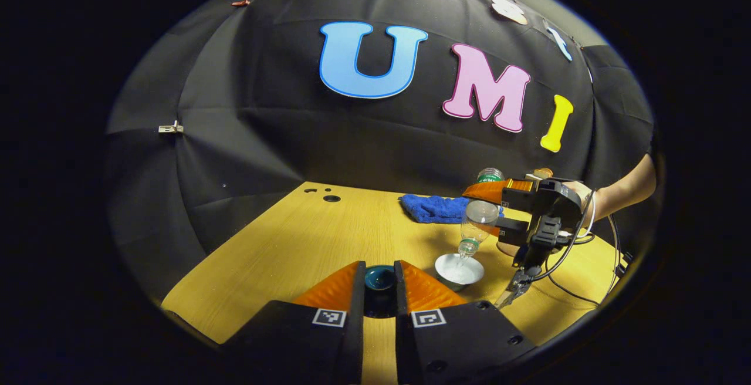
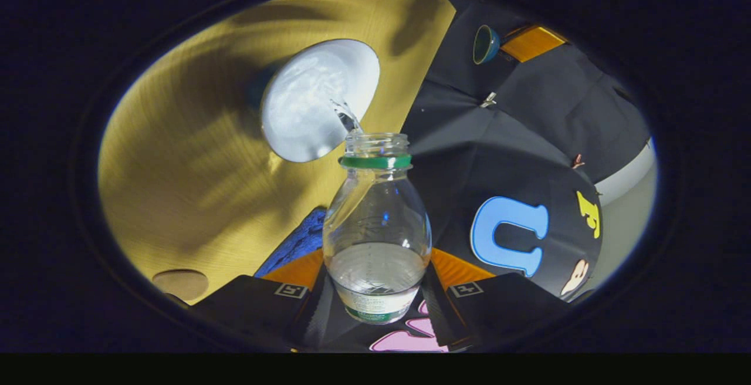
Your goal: Open the teacup lid with one hand, grasp the water bottle and pour water into the teacup with the other hand; after pouring, place the water bottle on the coaster and then close the teacup lid.
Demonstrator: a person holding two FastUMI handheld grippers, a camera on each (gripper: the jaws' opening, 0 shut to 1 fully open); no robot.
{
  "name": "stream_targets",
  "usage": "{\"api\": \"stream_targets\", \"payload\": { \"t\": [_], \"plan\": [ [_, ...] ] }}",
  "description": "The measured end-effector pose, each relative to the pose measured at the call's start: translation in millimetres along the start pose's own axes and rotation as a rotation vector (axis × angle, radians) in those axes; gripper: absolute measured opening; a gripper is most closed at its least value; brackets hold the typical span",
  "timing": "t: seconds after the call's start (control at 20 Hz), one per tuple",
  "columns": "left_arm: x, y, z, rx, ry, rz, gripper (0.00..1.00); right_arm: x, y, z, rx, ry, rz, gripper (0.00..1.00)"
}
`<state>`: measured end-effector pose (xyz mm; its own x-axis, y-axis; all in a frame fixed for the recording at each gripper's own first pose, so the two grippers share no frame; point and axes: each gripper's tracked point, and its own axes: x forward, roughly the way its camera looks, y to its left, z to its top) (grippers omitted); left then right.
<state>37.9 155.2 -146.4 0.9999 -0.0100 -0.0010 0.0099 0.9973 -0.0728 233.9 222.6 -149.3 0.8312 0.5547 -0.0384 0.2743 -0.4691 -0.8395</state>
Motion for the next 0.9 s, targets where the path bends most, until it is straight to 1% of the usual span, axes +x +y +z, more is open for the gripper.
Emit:
{"api": "stream_targets", "payload": {
  "t": [0.1, 0.15, 0.2, 0.65, 0.9],
  "plan": [
    [-1.1, -1.0, 2.7, -0.003, -0.009, -0.005, 0.26, -1.3, -3.6, 0.6, -0.024, -0.006, -0.012, 0.72],
    [-1.7, -2.2, 5.4, -0.007, -0.015, -0.008, 0.23, -1.7, -3.7, 1.3, -0.036, -0.011, -0.018, 0.72],
    [-1.5, -2.1, 5.6, -0.008, -0.019, -0.007, 0.27, -3.2, -0.9, 2.6, -0.042, -0.011, -0.018, 0.72],
    [-5.4, -4.1, 9.9, 0.019, -0.023, -0.001, 0.27, 3.0, -2.4, 14.7, -0.042, -0.019, -0.030, 0.72],
    [-6.4, -6.4, 8.2, 0.022, -0.020, 0.006, 0.26, 5.6, -1.1, 14.3, -0.037, -0.021, -0.029, 0.72]
  ]
}}
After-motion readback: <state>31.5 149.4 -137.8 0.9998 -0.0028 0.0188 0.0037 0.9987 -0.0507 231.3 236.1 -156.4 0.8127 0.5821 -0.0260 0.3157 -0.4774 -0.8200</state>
